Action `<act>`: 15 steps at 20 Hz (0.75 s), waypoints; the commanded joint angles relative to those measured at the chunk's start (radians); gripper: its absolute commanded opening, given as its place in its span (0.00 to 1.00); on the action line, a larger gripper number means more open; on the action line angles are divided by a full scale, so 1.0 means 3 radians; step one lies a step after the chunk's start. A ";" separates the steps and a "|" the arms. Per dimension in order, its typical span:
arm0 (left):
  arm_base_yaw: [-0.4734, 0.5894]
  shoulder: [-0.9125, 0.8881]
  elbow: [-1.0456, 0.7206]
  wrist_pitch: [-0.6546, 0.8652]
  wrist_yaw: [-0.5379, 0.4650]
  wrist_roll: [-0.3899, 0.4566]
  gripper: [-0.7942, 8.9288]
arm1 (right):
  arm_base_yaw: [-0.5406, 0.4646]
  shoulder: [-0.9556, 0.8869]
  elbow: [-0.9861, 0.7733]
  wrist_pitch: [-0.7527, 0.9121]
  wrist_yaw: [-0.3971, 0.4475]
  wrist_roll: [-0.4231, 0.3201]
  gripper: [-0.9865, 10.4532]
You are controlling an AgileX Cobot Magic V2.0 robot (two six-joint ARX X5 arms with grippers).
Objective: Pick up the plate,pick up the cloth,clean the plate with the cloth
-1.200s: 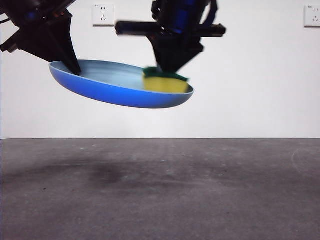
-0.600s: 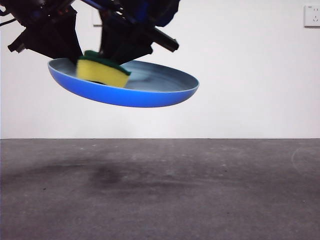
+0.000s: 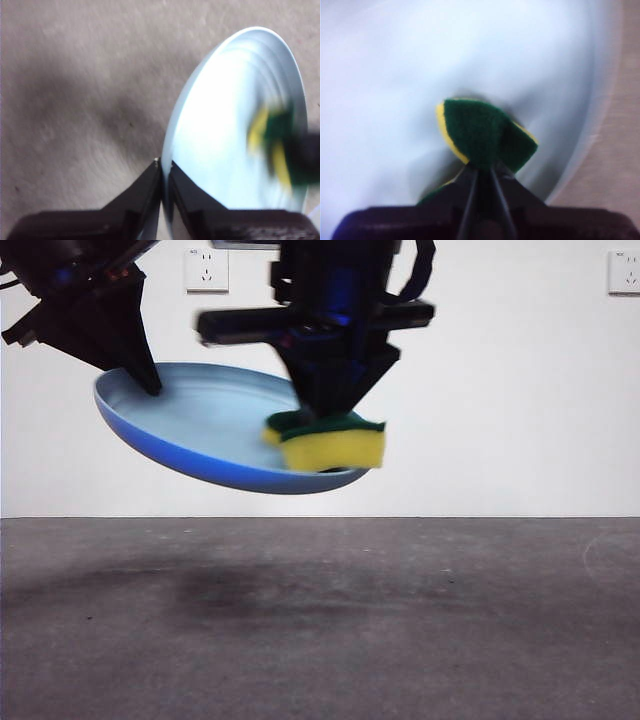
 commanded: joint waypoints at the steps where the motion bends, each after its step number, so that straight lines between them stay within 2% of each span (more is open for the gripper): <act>1: -0.0010 -0.0008 0.0010 -0.0039 0.0156 0.0055 0.07 | -0.0099 0.0048 -0.0037 0.0287 0.0031 -0.0017 0.07; 3: -0.0013 -0.0008 0.0010 -0.0052 0.0203 0.0093 0.07 | -0.0151 0.0048 -0.0037 0.0528 -0.0107 -0.0017 0.07; 8: -0.0017 -0.0008 0.0010 -0.0018 0.0203 0.0099 0.07 | -0.0214 0.0048 -0.0037 0.1061 -0.0942 -0.0017 0.07; 10: -0.0015 -0.0005 0.0010 -0.0008 0.0081 0.0113 0.07 | -0.0210 0.0033 -0.0037 0.1119 -0.1002 -0.0013 0.07; 15: -0.0004 0.0089 0.0010 0.0100 -0.0654 0.0198 0.07 | -0.0209 -0.0179 -0.0037 0.0935 -0.0964 -0.0015 0.07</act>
